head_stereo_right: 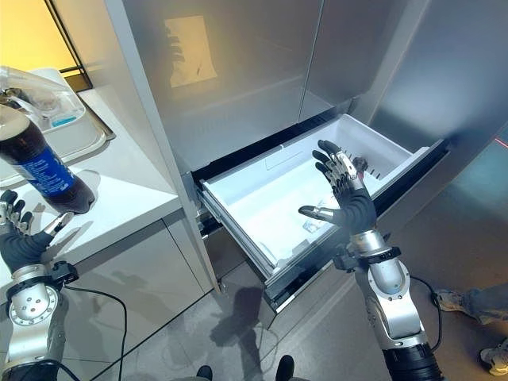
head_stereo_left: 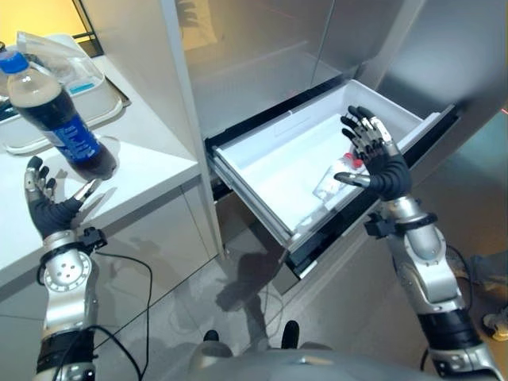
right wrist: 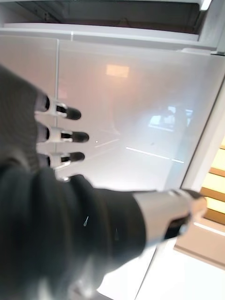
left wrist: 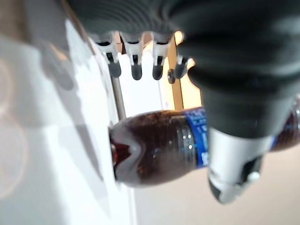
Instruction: Take the drinks into the refrigerator
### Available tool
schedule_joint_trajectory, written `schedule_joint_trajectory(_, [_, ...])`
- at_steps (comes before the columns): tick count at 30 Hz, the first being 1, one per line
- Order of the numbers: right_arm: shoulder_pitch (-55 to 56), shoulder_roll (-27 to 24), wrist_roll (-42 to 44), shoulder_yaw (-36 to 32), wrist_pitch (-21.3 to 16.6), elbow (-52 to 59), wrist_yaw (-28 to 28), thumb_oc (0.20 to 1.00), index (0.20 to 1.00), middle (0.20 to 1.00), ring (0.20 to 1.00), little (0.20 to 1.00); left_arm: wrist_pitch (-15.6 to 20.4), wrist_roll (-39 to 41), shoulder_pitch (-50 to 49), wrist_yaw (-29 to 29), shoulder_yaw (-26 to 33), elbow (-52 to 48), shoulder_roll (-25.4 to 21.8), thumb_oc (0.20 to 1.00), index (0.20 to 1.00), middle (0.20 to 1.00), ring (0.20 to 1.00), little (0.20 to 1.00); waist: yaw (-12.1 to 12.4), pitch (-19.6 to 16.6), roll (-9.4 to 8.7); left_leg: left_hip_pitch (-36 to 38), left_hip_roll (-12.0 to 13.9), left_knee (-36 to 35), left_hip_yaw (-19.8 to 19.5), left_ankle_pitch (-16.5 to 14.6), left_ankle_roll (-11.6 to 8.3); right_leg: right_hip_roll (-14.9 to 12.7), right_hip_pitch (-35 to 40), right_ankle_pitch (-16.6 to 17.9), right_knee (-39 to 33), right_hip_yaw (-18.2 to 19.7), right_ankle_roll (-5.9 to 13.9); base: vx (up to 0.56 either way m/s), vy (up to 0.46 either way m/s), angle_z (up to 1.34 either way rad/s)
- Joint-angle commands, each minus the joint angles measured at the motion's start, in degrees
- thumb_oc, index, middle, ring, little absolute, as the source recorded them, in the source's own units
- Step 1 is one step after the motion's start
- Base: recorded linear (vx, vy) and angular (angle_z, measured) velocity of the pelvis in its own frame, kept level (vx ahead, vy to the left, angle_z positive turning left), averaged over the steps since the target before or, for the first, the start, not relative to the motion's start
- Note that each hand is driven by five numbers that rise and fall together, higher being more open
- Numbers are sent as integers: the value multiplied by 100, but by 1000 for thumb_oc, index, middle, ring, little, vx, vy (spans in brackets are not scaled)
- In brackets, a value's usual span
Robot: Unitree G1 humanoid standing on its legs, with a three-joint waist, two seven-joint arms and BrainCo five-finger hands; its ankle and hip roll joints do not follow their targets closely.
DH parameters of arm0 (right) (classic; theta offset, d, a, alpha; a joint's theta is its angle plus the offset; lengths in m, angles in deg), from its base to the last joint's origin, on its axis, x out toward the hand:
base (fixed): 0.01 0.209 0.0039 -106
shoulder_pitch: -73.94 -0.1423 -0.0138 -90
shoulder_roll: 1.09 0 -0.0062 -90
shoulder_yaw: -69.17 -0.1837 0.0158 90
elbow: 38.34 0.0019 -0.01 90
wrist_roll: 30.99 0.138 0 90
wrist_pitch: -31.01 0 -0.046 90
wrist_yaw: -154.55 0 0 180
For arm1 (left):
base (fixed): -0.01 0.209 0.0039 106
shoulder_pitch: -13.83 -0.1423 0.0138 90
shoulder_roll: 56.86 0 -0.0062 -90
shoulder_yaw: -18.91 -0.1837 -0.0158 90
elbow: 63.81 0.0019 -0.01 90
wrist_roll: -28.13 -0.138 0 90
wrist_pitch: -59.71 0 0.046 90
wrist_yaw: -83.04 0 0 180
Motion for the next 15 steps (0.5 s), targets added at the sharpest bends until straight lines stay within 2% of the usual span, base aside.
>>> schedule_joint_trajectory(1, [-32,-131,136,-181,-213,692,-49,1000,1000,1000,1000,1000,148,-1,540,-93,201,378,-601,1000,1000,1000,1000,1000,-58,-8,-10,26,-268,-2,-294,-390,415,-89,260,-709,804,-102,242,0,0,0])
schedule_joint_trajectory(15, [106,-104,298,-247,-130,866,-289,1000,1000,1000,1000,1000,-51,-146,675,358,-31,563,-904,1000,1000,1000,1000,1000,-145,10,-111,56,-260,-2,-226,-415,395,-35,296,-672,716,-29,246,0,0,0])
